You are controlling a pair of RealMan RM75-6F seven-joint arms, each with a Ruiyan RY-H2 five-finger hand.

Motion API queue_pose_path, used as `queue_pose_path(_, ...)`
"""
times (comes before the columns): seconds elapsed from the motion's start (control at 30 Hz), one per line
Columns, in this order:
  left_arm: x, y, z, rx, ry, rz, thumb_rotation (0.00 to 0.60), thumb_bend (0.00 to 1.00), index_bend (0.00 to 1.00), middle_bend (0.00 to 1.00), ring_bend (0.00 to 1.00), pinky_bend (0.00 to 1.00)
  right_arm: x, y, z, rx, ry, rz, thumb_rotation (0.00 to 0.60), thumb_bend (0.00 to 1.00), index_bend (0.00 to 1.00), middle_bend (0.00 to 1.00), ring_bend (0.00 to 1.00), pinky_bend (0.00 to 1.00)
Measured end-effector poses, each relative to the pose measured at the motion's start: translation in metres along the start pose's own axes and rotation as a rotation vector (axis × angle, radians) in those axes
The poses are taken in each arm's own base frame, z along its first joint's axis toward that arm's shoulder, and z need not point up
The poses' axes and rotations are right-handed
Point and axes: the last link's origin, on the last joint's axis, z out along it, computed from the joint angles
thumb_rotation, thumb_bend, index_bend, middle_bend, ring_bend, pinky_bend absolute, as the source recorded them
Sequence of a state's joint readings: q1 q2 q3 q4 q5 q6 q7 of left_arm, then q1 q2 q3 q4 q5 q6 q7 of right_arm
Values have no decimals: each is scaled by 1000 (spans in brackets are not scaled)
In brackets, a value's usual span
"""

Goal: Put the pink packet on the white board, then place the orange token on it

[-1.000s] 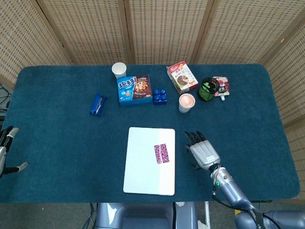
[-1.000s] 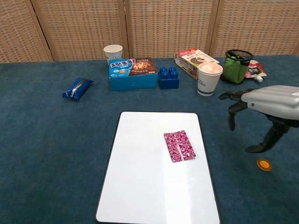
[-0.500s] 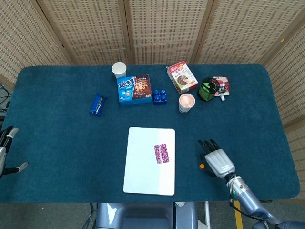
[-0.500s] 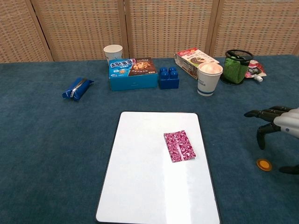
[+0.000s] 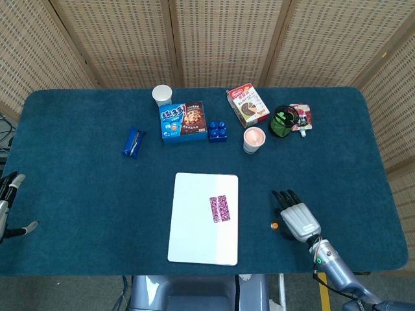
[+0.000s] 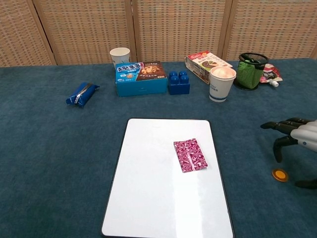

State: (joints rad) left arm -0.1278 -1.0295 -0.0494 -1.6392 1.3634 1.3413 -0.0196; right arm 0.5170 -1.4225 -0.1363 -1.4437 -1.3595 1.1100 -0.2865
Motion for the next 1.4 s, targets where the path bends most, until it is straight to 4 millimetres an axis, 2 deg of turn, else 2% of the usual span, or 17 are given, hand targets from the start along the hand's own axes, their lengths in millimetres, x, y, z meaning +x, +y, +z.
queue_pose_path(0.2,0,0,1,2,-1,1,600,0,0,0,0,0,-2,-2,5,-5,-11,-2,600,265,410,0,0,0)
queue_pose_path(0.33,-1,0,1,4,-3,2,600,0,0,0,0,0,-2,-5,7,-1,-13,-2,600,311,410,0,0,0)
queue_pose_path(1.0,-1,0,1,5,-5,1,600,0,0,0,0,0,-5,-12,8,8,-27,-16,600,311,422,0,0,0)
queue_pose_path(1.4,-1,0,2,7,-8,2,600,0,0,0,0,0,-7,-14,11,10,-27,-8,600,361,530,0,0,0)
